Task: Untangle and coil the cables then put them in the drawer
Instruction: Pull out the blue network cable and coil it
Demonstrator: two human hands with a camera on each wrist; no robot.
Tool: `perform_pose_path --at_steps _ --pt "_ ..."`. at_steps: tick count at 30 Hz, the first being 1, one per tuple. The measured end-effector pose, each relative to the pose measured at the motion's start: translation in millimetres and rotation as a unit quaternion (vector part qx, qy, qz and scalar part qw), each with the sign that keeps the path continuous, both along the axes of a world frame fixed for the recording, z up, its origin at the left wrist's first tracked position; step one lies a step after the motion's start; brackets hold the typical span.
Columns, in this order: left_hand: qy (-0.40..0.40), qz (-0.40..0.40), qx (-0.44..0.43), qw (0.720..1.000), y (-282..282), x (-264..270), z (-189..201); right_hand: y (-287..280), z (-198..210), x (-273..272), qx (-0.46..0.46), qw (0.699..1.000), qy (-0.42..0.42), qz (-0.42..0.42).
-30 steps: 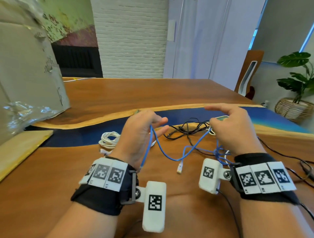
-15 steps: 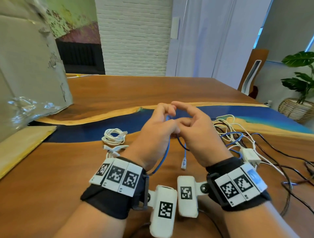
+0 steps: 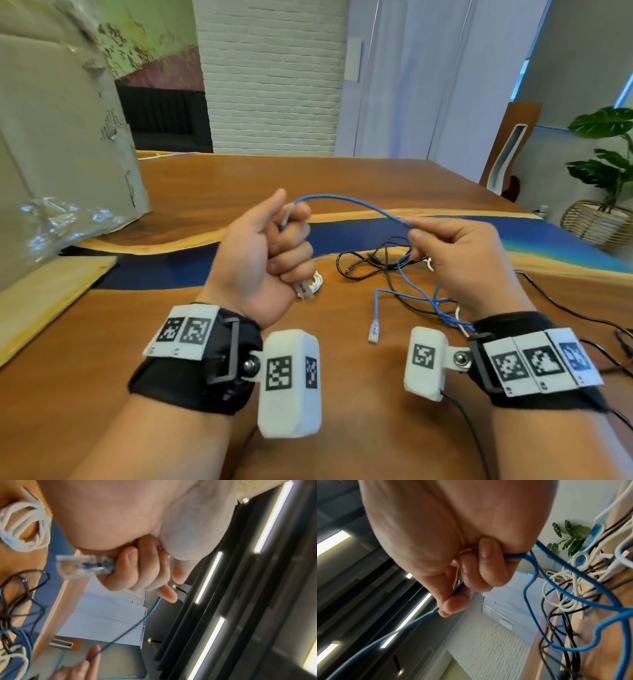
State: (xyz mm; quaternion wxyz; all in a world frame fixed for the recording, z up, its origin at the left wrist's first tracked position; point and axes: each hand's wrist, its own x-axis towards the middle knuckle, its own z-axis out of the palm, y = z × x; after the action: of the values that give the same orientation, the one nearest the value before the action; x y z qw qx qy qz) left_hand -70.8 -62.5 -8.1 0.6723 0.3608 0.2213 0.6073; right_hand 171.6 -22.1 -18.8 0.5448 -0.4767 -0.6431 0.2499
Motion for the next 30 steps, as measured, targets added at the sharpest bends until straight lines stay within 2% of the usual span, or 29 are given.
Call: perform_pose_path --at_steps 3,5,7,9,10,12,15,18,20,23,25,27,30 --pt "-0.104 0.042 0.006 0.994 3.3 0.0 0.2 -7.5 0.1 -15.3 -0.068 0.985 -0.139 0.077" --pt "-0.136 0.091 0.004 0.987 7.3 4.7 -2.2 -13.2 -2.2 -28.6 -0.126 0.948 -0.25 0.151" --pt "-0.123 0.128 0.008 0.984 11.3 11.1 -6.9 -19.0 -5.2 -41.4 -0.15 0.917 -0.301 0.214" --pt "-0.041 0.152 0.027 0.987 14.6 17.5 -13.7 -26.0 -3.1 -49.2 -0.152 0.906 -0.296 0.261" --pt "0.03 0.164 0.041 0.985 15.2 20.0 -17.0 -27.4 -1.4 -48.5 -0.141 0.909 -0.285 0.268" --pt "0.197 0.178 0.072 0.962 13.3 23.8 -21.0 -27.7 3.4 -41.7 -0.104 0.93 -0.244 0.254" --pt "0.369 0.094 0.083 0.921 4.4 29.8 -21.6 -26.3 9.8 -25.8 -0.067 0.961 -0.123 0.237" --pt "0.459 -0.006 0.065 0.886 -5.4 33.6 -19.6 -22.4 10.1 -17.8 -0.037 0.974 -0.054 0.216" --pt "0.432 -0.069 0.043 0.898 -8.1 34.1 -18.4 -17.9 8.6 -15.0 -0.027 0.98 0.005 0.195" --pt "0.265 -0.142 0.015 0.954 -8.7 27.2 -15.1 -10.1 6.2 -5.3 -0.034 0.98 0.104 0.168" --pt "0.169 -0.16 0.027 0.972 -9.3 22.1 -10.2 -8.6 3.8 0.4 -0.039 0.979 0.124 0.156" --pt "0.088 -0.144 0.033 0.985 -8.8 19.8 -5.9 -7.6 2.2 0.8 -0.042 0.985 0.082 0.147" --pt "-0.052 -0.087 0.003 0.995 -3.9 18.5 -3.3 -6.0 -1.9 -9.3 -0.067 0.984 -0.036 0.162"
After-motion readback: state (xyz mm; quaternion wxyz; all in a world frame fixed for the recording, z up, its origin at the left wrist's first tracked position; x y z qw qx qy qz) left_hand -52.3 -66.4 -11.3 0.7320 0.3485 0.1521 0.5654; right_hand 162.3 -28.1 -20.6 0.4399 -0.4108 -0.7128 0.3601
